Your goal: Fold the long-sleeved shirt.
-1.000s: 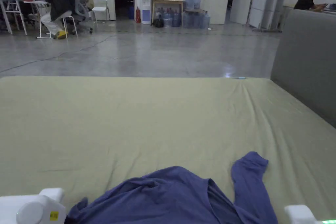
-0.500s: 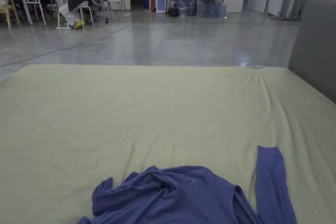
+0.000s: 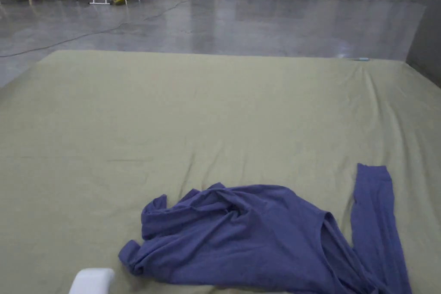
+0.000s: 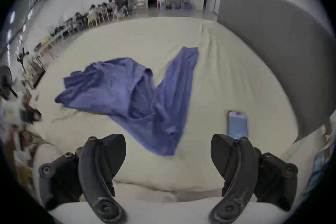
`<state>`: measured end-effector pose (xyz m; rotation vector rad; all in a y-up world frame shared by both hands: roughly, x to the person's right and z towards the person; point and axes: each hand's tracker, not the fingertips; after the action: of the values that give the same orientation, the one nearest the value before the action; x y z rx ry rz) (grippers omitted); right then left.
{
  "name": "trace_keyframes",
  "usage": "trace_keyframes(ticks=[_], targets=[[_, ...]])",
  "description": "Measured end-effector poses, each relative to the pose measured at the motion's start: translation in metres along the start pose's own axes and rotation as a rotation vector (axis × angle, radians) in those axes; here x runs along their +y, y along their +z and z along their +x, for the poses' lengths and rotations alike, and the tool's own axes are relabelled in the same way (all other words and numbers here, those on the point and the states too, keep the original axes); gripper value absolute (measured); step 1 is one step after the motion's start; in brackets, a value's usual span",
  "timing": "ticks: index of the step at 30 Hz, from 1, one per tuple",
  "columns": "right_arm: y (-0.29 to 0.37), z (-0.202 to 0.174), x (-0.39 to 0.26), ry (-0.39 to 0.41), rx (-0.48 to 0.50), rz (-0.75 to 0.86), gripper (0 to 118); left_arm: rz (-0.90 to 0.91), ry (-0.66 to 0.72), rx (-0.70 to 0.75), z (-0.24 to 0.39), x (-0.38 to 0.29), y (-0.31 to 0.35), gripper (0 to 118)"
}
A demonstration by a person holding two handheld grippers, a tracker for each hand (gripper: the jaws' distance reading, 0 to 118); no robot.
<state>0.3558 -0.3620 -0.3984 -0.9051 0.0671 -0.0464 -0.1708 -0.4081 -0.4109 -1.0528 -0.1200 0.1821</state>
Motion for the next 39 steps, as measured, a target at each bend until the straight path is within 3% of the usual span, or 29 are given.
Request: trace_keyframes(ticks=[1,2,3,4,5,9,10,11,12,15,17,18,20,21,22,24,26,27,28,29,30,32,34,37,38,39], targets=[[0.002,-0.003,-0.008,-0.035,0.062,-0.009,91,-0.052,-0.003,-0.004,0.014,-0.021,-0.016,115],[0.002,-0.009,-0.014,-0.054,0.101,-0.012,71,-0.101,-0.006,-0.010,0.020,-0.032,-0.026,113],[0.002,-0.017,-0.018,-0.065,0.113,-0.006,29,-0.118,-0.003,-0.009,0.023,-0.038,-0.032,102],[-0.002,-0.025,-0.021,-0.067,0.092,-0.020,0,-0.118,-0.007,-0.006,0.025,-0.042,-0.036,53],[-0.005,-0.031,-0.023,-0.059,0.078,-0.034,0,-0.117,-0.002,-0.007,0.027,-0.033,-0.035,0],[-0.013,-0.049,-0.018,0.011,0.106,-0.037,0,-0.068,0.081,0.028,0.010,0.001,-0.042,0],[-0.015,-0.051,-0.016,0.024,0.105,-0.035,0,-0.032,0.118,0.061,0.002,0.015,-0.043,40],[-0.018,-0.048,-0.017,0.030,0.105,-0.034,0,0.001,0.140,0.080,-0.005,0.030,-0.046,92],[-0.021,-0.048,-0.015,0.029,0.109,-0.035,0,0.010,0.147,0.080,-0.012,0.043,-0.053,118],[-0.031,-0.048,-0.010,-0.004,0.132,-0.055,0,0.018,0.209,0.101,-0.023,0.077,-0.083,115],[-0.043,-0.049,-0.003,-0.009,0.134,-0.067,0,-0.032,0.184,0.108,-0.017,0.085,-0.105,113],[-0.049,-0.049,0.002,-0.008,0.133,-0.068,0,-0.064,0.154,0.123,-0.013,0.087,-0.117,106],[-0.064,-0.049,0.021,-0.003,0.130,-0.076,0,-0.079,0.047,0.141,-0.002,0.085,-0.138,30],[-0.072,-0.049,0.033,0.004,0.131,-0.077,0,-0.087,-0.009,0.154,-0.007,0.082,-0.155,17],[-0.083,-0.049,0.050,0.015,0.137,-0.066,0,-0.097,-0.047,0.203,-0.004,0.081,-0.161,16],[-0.105,-0.051,0.085,0.034,0.143,-0.044,0,-0.057,-0.011,0.166,-0.002,0.084,-0.151,12],[-0.138,-0.055,0.129,0.053,0.174,-0.036,0,0.012,0.008,0.114,0.034,0.078,-0.091,9],[-0.154,-0.058,0.148,0.056,0.205,-0.032,15,0.023,0.000,0.124,0.039,0.077,-0.079,9],[-0.177,-0.062,0.169,0.058,0.208,-0.047,68,0.030,-0.005,0.128,0.046,0.077,-0.066,9],[-0.201,-0.070,0.188,0.069,0.207,-0.074,106,-0.039,0.060,0.043,0.013,0.092,-0.088,9],[-0.220,-0.077,0.200,0.070,0.187,-0.082,118,-0.024,0.078,0.028,0.006,0.098,-0.083,9],[-0.258,-0.094,0.223,0.128,0.148,-0.103,118,-0.011,0.096,-0.002,-0.006,0.111,-0.071,9],[-0.292,-0.111,0.231,0.209,0.074,-0.182,118,0.032,0.058,0.046,0.020,0.093,-0.064,9],[-0.326,-0.133,0.223,0.262,0.020,-0.269,115,0.042,0.051,0.048,0.024,0.092,-0.060,9],[-0.332,-0.140,0.217,0.267,0.037,-0.297,105,0.038,0.059,0.046,0.024,0.092,-0.060,9],[-0.331,-0.144,0.212,0.272,0.047,-0.297,77,0.033,0.064,0.040,0.022,0.093,-0.061,9]])
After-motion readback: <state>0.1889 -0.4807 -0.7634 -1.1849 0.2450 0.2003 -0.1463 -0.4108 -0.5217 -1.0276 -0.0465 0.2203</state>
